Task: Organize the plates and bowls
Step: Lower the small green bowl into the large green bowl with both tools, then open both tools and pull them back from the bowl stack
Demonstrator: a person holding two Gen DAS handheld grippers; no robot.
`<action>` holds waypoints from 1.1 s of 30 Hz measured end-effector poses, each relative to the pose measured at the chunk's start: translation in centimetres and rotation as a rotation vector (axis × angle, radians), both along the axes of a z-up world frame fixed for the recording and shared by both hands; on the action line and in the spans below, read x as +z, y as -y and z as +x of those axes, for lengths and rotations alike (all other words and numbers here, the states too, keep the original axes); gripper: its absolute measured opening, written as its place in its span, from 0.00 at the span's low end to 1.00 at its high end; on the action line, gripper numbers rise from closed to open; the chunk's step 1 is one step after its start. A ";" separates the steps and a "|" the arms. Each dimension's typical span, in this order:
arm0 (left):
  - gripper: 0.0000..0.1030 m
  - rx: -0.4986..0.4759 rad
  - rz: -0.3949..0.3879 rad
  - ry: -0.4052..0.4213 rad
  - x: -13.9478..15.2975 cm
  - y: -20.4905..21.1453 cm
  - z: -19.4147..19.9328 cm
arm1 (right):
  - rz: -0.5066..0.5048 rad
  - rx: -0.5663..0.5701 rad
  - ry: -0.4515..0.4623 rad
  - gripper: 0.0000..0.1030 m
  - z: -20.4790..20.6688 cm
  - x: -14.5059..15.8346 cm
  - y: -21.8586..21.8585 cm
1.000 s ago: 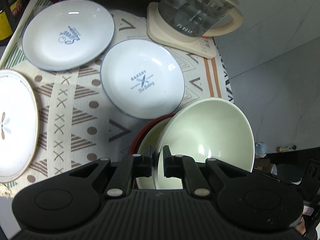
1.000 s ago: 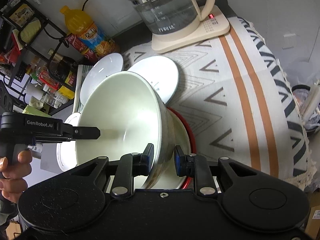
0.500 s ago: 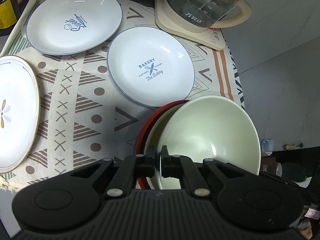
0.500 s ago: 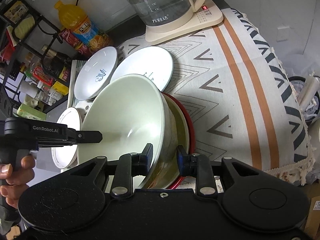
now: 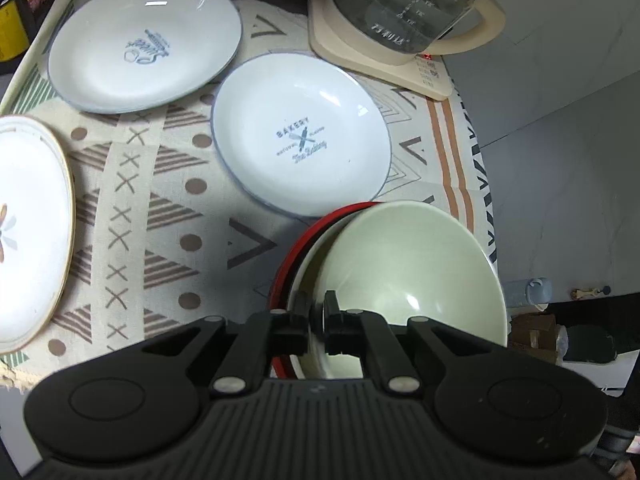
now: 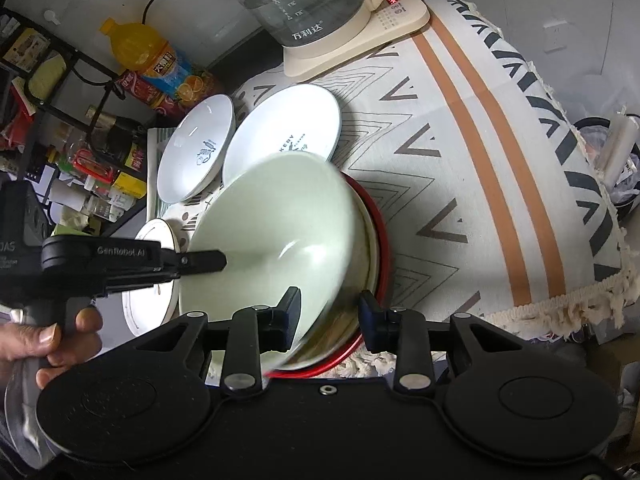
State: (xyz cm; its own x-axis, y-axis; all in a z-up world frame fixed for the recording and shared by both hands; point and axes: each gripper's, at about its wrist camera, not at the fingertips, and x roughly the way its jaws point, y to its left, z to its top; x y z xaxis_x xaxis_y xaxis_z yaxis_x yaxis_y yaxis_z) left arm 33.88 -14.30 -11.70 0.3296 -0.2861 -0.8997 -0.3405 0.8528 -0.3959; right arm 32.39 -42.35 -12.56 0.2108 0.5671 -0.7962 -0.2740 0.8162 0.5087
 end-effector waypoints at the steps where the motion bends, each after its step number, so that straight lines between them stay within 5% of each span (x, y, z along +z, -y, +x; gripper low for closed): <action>1: 0.05 0.000 -0.003 0.000 0.0 0.0 0.1 | -0.001 -0.001 0.001 0.31 0.0 0.0 0.0; 15: 0.06 -0.036 0.067 0.018 1.5 0.0 0.1 | -0.016 -0.045 0.035 0.19 -0.4 -0.5 0.2; 33: 0.07 -0.012 0.027 0.008 1.6 -3.1 -1.0 | -0.080 -0.085 0.099 0.18 -0.6 0.5 0.1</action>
